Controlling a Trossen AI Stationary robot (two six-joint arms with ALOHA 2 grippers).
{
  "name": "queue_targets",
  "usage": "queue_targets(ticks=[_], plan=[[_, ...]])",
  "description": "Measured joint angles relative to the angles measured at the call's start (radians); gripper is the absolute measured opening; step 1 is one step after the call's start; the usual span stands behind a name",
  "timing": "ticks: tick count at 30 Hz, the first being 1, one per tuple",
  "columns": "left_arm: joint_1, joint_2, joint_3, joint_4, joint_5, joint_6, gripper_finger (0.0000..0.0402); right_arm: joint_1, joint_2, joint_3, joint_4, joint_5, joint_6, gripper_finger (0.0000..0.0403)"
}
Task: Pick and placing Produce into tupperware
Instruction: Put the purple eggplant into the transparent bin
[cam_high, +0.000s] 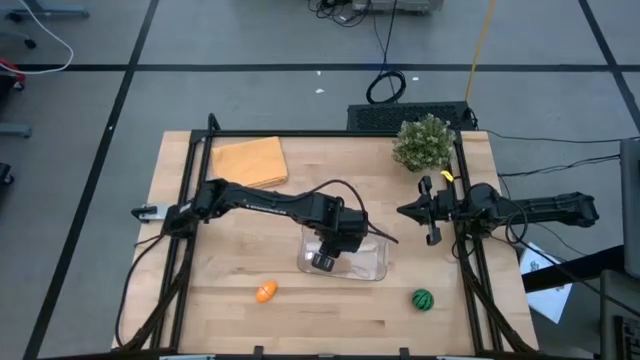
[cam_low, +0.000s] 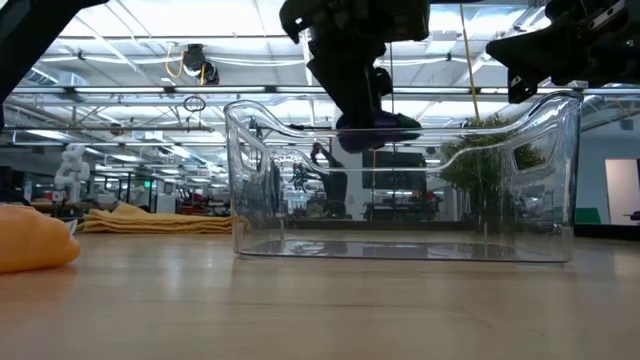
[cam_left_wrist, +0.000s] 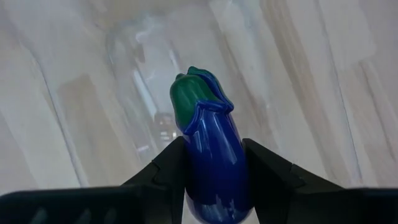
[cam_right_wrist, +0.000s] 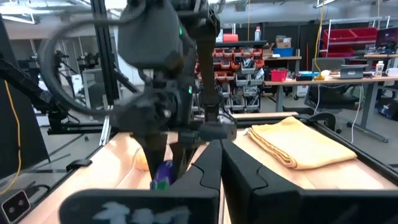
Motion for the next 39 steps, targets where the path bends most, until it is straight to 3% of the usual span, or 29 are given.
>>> queue_targets(ticks=[8, 19, 39], plan=[[0.001, 0.004, 0.001, 0.005, -0.044, -0.117, 0.0131, 0.000, 0.007, 0.000, 0.010, 0.000, 0.001, 0.0000], [0.008, 0.004, -0.123, 0.087, -0.088, -0.110, 0.0131, 0.000, 0.008, 0.000, 0.012, 0.000, 0.002, 0.0000], [0.013, 0.003, -0.130, 0.115, -0.100, -0.136, 0.0131, 0.000, 0.008, 0.000, 0.015, 0.000, 0.002, 0.0000]])
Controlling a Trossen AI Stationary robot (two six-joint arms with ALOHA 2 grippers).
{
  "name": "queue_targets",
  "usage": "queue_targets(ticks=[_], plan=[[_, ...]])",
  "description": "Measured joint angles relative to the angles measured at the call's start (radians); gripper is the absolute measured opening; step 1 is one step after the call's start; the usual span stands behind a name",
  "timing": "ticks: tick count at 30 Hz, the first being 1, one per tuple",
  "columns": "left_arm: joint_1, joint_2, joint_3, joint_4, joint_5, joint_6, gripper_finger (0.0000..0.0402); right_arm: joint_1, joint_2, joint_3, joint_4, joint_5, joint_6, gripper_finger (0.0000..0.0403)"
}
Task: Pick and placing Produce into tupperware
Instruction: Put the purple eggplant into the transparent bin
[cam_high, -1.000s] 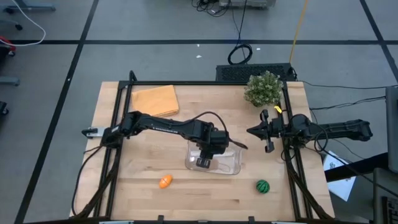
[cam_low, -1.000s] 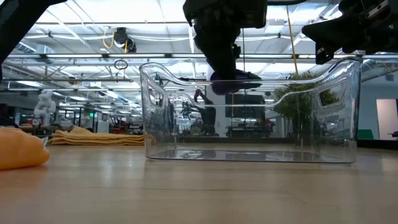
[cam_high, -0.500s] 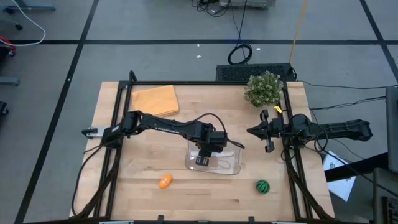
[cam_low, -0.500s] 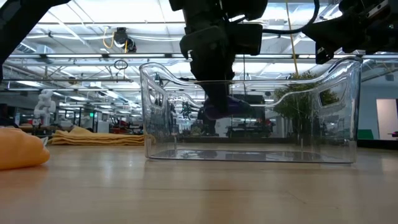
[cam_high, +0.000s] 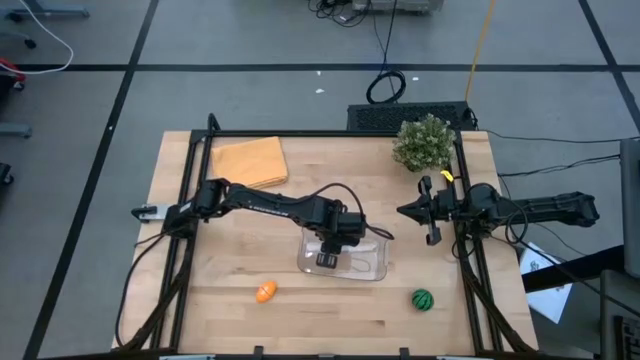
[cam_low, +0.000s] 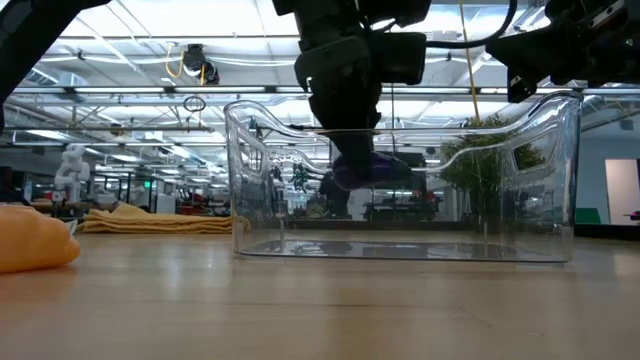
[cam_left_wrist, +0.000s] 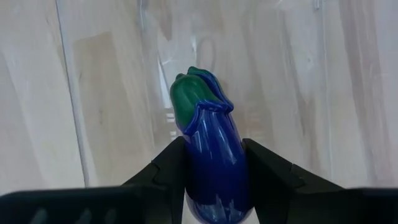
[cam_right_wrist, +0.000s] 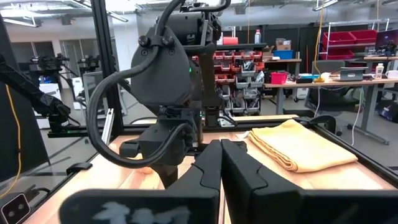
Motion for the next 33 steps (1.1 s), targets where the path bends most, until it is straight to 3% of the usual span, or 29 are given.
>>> queue_targets(ticks=[33], plan=[[-0.039, 0.049, -0.006, 0.034, -0.027, -0.085, 0.0131, 0.000, 0.001, 0.000, 0.015, 0.000, 0.000, 0.0000]])
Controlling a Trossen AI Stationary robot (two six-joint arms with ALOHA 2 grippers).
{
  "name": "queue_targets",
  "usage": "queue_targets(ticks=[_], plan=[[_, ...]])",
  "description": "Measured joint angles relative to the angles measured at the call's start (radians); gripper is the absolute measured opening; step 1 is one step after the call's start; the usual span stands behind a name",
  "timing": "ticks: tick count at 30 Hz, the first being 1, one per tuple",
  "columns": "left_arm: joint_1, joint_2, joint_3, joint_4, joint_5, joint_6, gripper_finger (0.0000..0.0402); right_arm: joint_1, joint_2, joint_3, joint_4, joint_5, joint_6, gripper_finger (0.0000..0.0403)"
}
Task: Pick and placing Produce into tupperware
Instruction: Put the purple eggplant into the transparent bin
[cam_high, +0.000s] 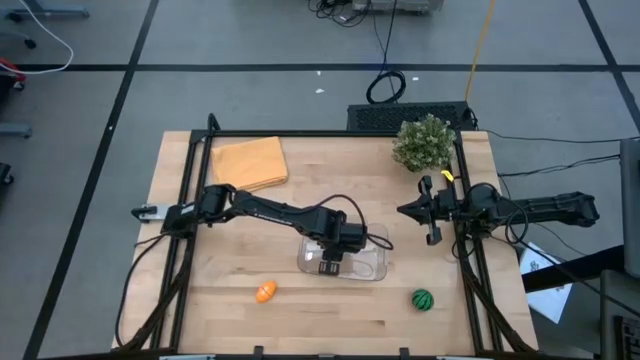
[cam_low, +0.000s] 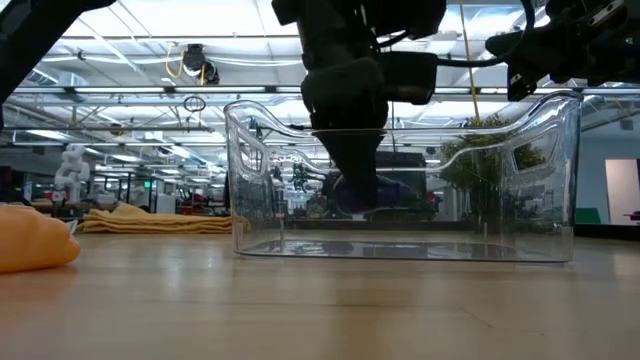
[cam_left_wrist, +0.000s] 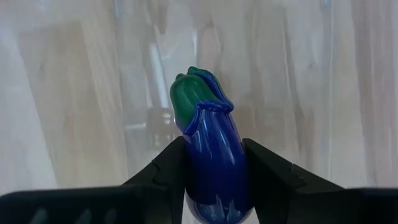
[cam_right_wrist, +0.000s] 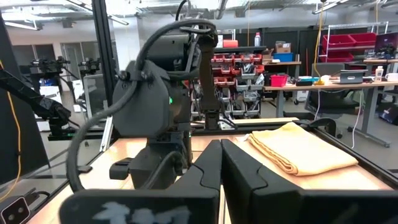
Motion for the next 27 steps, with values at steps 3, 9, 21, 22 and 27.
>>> queue_targets(ticks=[3, 9, 21, 22, 27], plan=[[0.000, 0.008, 0.002, 0.014, -0.005, -0.002, 0.0131, 0.000, 0.000, 0.000, -0.001, 0.000, 0.000, 0.0000], [-0.012, 0.021, 0.001, 0.016, -0.013, 0.000, 0.0131, 0.000, 0.000, 0.000, -0.001, 0.000, 0.000, 0.0000], [-0.017, 0.021, -0.033, 0.070, -0.035, -0.009, 0.0131, 0.000, 0.000, 0.000, 0.000, 0.000, 0.000, 0.0000], [-0.018, 0.021, -0.039, 0.067, -0.036, -0.010, 0.0131, 0.000, 0.000, 0.000, 0.000, 0.000, 0.000, 0.0000], [-0.018, 0.023, -0.070, 0.075, -0.049, -0.016, 0.0131, 0.000, 0.000, 0.000, 0.000, 0.000, 0.000, 0.0000]])
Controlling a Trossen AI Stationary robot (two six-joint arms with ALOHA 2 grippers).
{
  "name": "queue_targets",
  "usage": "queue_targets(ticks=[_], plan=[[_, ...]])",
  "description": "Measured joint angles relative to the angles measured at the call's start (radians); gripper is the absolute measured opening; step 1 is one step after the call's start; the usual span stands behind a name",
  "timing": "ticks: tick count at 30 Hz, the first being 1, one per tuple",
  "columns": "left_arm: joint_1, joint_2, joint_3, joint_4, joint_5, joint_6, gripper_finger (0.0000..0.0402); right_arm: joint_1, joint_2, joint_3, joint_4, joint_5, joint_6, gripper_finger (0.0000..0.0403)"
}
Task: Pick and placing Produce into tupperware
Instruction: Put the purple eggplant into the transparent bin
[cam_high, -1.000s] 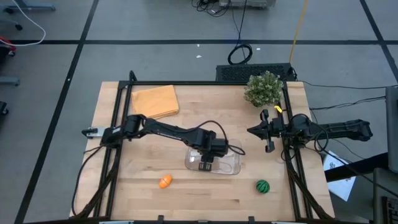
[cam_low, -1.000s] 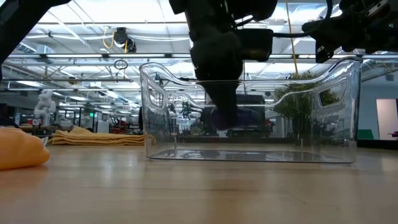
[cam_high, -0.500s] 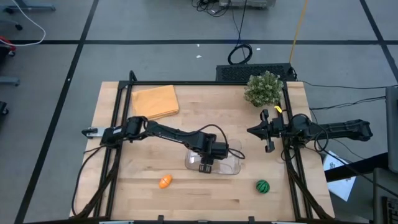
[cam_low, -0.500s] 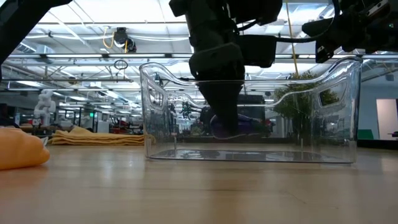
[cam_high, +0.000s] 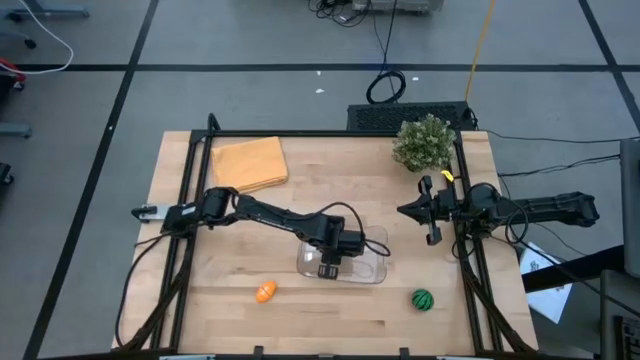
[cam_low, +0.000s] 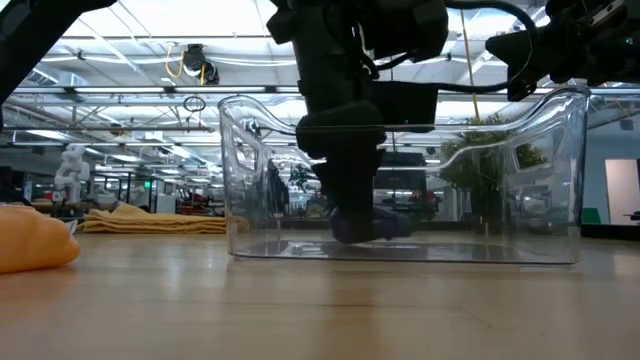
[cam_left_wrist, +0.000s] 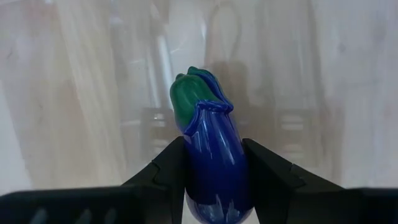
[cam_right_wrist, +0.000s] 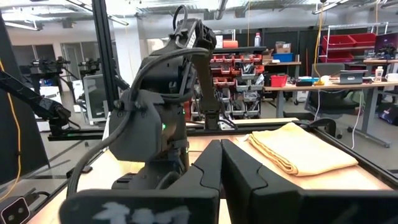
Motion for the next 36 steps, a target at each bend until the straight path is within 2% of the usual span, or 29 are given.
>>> queue_targets(ticks=[36], plan=[[0.001, 0.000, 0.000, 0.014, 0.020, 0.044, 0.0131, 0.000, 0.000, 0.000, 0.001, 0.000, 0.000, 0.0000]])
